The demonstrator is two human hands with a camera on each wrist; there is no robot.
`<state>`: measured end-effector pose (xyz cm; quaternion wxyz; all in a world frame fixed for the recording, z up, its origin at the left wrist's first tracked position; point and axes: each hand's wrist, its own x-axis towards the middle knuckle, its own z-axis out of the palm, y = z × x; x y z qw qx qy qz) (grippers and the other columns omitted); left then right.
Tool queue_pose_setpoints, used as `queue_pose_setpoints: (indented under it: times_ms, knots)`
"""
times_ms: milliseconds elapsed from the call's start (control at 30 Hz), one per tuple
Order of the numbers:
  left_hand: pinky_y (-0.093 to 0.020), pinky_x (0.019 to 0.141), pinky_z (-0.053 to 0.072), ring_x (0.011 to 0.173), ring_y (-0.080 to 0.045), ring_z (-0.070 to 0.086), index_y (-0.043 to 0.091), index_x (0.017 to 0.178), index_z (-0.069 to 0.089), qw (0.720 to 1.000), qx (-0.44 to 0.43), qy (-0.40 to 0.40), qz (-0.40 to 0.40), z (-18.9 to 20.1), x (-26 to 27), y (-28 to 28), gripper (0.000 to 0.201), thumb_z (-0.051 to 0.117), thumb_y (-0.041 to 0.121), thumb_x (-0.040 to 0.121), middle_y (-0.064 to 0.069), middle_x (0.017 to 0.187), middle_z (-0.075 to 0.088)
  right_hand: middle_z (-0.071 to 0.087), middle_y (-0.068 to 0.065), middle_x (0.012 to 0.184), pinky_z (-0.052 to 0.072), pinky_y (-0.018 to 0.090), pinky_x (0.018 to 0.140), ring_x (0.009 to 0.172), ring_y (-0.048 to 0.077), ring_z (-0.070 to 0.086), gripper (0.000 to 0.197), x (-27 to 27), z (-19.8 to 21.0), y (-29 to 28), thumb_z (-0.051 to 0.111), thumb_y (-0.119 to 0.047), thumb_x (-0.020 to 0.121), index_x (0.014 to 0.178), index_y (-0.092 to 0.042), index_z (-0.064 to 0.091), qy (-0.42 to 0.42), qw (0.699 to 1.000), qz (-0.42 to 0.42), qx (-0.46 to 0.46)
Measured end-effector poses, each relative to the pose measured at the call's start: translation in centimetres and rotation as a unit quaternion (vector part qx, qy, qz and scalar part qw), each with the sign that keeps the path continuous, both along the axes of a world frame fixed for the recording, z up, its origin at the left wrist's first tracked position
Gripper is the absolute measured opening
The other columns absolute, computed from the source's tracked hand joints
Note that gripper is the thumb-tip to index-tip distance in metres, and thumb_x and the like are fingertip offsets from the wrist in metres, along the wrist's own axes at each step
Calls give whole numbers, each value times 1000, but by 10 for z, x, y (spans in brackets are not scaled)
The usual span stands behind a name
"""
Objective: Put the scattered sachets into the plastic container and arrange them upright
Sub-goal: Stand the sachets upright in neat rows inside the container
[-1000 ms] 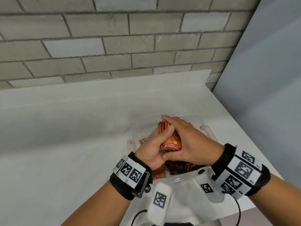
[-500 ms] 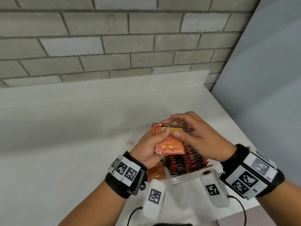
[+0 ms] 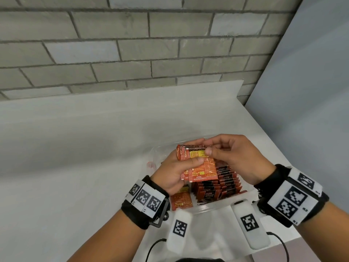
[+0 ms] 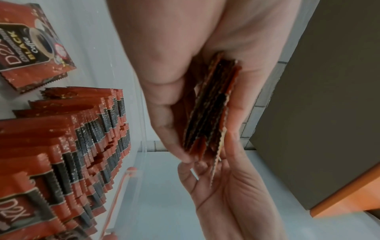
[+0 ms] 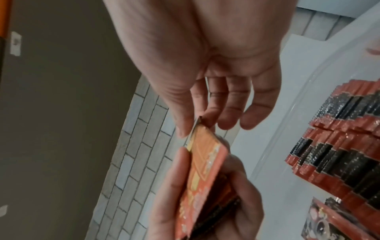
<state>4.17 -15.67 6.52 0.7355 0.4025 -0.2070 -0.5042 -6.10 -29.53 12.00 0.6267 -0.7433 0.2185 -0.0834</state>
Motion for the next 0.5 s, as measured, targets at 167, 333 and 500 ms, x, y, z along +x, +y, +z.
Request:
queue_pose_setpoints:
  times_ms: [167, 333, 500]
  knots:
    - [-39, 81, 56, 99, -28, 66, 11, 124, 59, 1000, 13, 10, 19, 0, 0, -3, 49, 63, 1, 76, -14, 109, 68, 67, 24, 95, 55, 26, 61, 73, 21, 65, 11, 5, 1, 0, 71, -5, 78, 89, -9, 69, 18, 999, -11, -24]
    - [-39, 80, 57, 94, -26, 68, 12, 115, 63, 998, 34, 46, 28, 1, 2, -1, 32, 67, 19, 83, -15, 105, 70, 62, 10, 77, 54, 28, 55, 69, 22, 61, 15, 5, 0, 0, 69, -2, 81, 76, -13, 61, -11, 996, -47, -80]
    - [-37, 79, 53, 78, -20, 62, 17, 98, 66, 992, 87, 52, 75, 1, 7, 0, 37, 62, 45, 75, -9, 88, 65, 61, -1, 79, 53, 25, 69, 75, 13, 59, 21, 5, 0, -4, 68, -8, 84, 91, -28, 64, -90, 963, -143, -211]
